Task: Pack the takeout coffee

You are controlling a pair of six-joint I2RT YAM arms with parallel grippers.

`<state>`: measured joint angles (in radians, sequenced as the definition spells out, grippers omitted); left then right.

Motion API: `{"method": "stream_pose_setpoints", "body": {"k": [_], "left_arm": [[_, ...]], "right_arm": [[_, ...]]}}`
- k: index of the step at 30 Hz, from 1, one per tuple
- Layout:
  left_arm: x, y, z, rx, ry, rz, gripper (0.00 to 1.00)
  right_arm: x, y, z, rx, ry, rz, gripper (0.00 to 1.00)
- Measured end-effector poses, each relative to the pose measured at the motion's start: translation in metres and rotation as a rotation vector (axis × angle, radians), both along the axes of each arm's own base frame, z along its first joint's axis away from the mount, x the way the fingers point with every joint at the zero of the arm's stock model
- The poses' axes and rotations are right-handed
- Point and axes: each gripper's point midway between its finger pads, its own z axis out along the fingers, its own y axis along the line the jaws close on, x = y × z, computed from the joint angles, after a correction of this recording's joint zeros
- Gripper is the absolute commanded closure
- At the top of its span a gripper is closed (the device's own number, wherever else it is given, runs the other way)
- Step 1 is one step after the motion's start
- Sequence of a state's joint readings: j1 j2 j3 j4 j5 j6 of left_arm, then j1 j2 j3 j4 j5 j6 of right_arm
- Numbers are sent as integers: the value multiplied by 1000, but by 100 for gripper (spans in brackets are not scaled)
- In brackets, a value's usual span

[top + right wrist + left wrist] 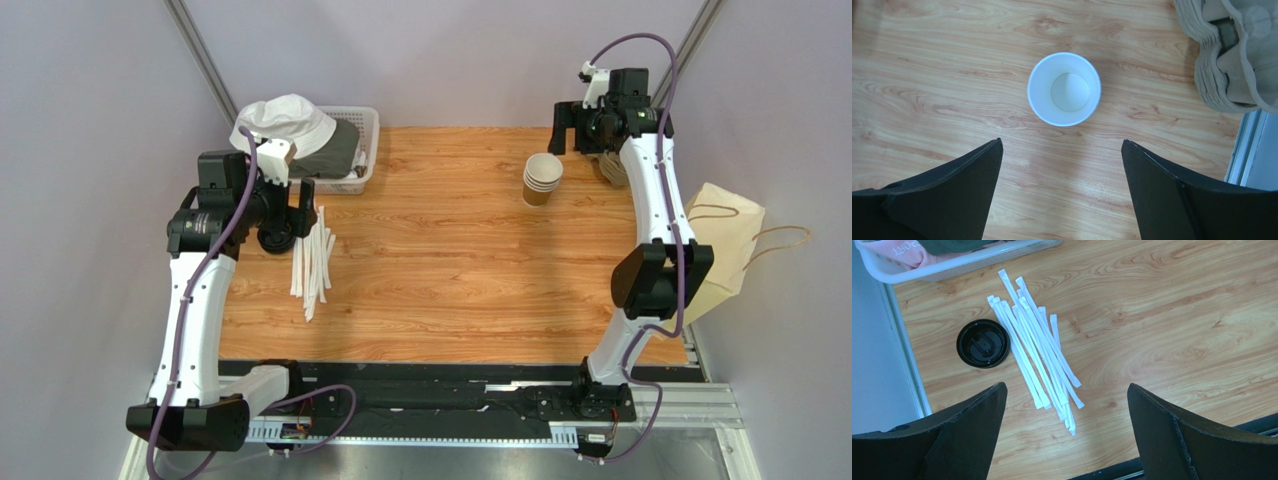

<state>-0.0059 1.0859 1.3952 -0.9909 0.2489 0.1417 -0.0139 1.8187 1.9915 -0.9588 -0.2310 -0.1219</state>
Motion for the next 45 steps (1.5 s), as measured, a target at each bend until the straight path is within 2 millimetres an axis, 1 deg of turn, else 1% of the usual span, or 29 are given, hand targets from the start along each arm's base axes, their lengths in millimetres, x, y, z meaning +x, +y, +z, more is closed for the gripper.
{"method": "stream_pose_setpoints", "body": {"k": [1,3,4,5,7,9,10,11,13,15,21,27,28,31,37,42,45], "left_arm": [[3,0,-1,0,3,-1,1],[8,-1,-3,-3,12,-2,1],[10,-1,-5,-4,18,-3,1],[12,-1,-7,-5,25,-4,1],[15,-2,-11,-9,38,-5,1],[18,-2,-14,-11,47,-6,1],[19,-2,-15,-11,54,-6,1],[20,-2,-16,-11,57,-6,1],[23,-2,-16,-12,60,-5,1],[26,-3,-15,-14,55,-3,1],[32,-3,-17,-22,60,2,1],[37,-4,-19,-29,68,4,1],[37,-4,-19,-29,69,5,1],[39,-4,-18,-30,68,6,1],[39,-3,-20,-28,72,8,1],[39,-3,-20,-27,74,10,1],[39,-3,-20,-27,74,10,1]], "right_arm": [[4,-7,-6,6,14,-22,11],[12,-17,-19,14,44,-54,16],[16,-21,-25,18,57,-68,20],[20,-24,-31,19,68,-78,22],[28,-25,-42,24,88,-88,30],[35,-24,-51,26,100,-88,34],[38,-23,-56,27,108,-90,40],[40,-23,-61,25,117,-91,42],[44,-23,-70,26,132,-94,46],[47,-23,-80,24,150,-96,46],[51,-26,-100,12,185,-107,53],[54,-28,-112,7,206,-111,58],[54,-28,-113,7,209,-112,60],[55,-28,-115,5,209,-115,65],[58,-30,-121,-1,214,-124,69],[60,-31,-128,0,227,-131,84],[61,-30,-130,3,229,-134,85]]}}
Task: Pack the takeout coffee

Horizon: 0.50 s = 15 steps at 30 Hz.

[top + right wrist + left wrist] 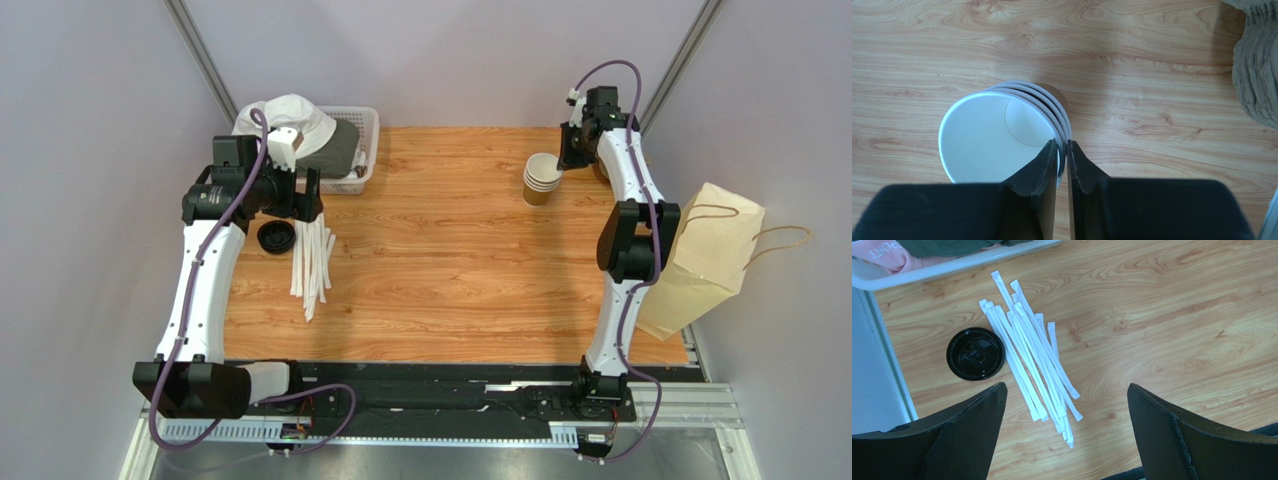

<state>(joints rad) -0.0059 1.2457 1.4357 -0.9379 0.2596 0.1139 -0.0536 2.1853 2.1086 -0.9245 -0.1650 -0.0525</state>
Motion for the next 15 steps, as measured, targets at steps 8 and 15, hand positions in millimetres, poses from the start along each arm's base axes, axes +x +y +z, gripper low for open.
{"method": "stream_pose_setpoints", "body": {"k": [8,15], "left_arm": [[0,0,0,0,1,0,1],[1,0,-2,-1,7,-1,1]], "right_arm": [[0,1,0,4,3,-3,100],[-2,2,3,10,0,1,100]]}}
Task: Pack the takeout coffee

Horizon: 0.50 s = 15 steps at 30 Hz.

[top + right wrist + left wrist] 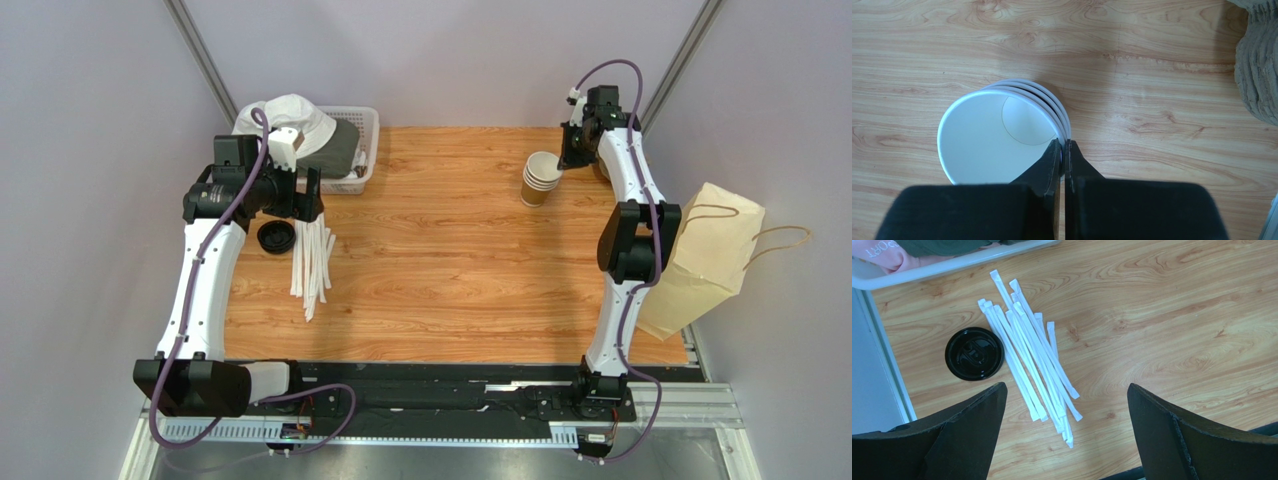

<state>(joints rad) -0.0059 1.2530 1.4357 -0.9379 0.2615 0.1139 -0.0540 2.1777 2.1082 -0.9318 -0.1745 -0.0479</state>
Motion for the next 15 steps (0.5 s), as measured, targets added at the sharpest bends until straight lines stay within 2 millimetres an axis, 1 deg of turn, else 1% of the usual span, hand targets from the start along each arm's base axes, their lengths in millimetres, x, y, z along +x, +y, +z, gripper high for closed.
{"method": "stream_pose_setpoints", "body": {"k": [7,9,15], "left_arm": [[0,-1,0,-5,1,-5,1],[0,-2,0,-8,1,-8,1],[-1,-3,0,-13,0,-13,1]], "right_arm": [[-4,3,17,10,-27,8,100],[-5,3,20,13,-31,11,100],[-13,4,7,17,9,14,100]]}}
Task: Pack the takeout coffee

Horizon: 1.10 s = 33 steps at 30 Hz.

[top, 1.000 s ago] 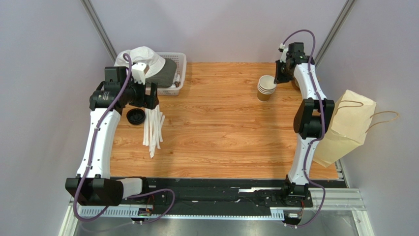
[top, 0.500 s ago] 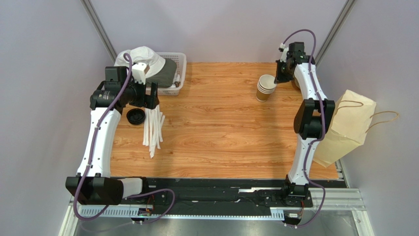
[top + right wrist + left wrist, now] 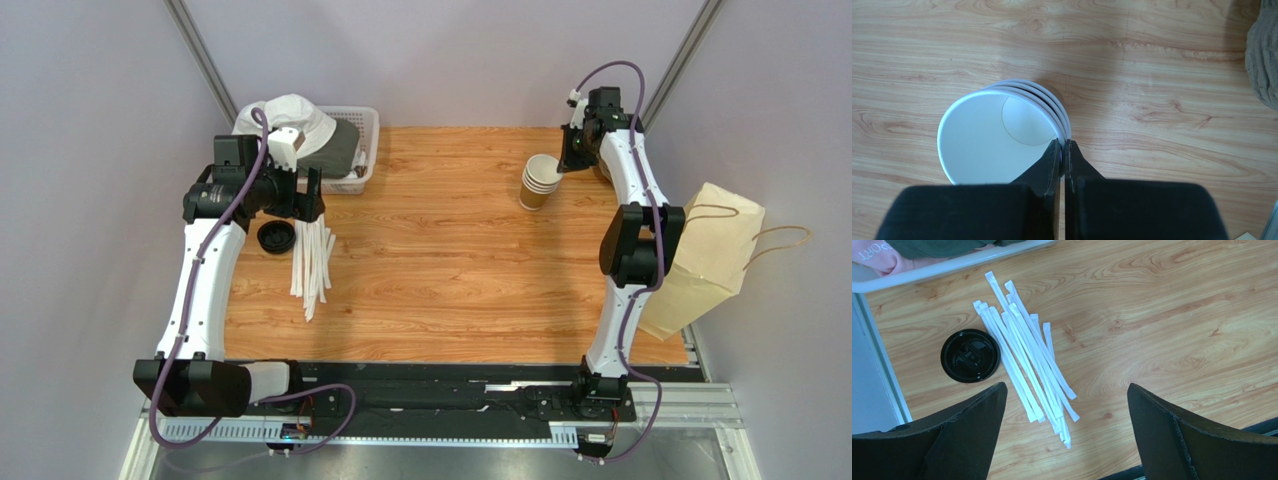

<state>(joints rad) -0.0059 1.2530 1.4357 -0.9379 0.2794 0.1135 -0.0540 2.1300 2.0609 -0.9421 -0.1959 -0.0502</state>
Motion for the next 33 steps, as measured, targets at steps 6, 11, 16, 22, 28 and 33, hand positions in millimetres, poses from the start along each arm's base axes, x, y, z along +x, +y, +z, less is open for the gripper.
{"method": "stream_pose_setpoints", "body": {"k": [6,11,16,22,28,33], "left_arm": [[0,0,0,-1,0,-1,1],[0,-1,0,-3,0,-4,1],[0,-2,0,-7,0,-7,1],[-1,-3,0,-14,1,-13,1],[-1,-4,1,-19,1,-17,1],[-1,-5,0,-20,3,-18,1]], "right_arm": [[-3,0,-5,1,13,4,80],[-3,2,-5,8,14,15,72],[-4,3,-7,10,19,16,75],[-4,3,-7,12,19,18,77],[-4,4,-5,15,15,19,82],[-5,4,-1,16,7,17,100]]}}
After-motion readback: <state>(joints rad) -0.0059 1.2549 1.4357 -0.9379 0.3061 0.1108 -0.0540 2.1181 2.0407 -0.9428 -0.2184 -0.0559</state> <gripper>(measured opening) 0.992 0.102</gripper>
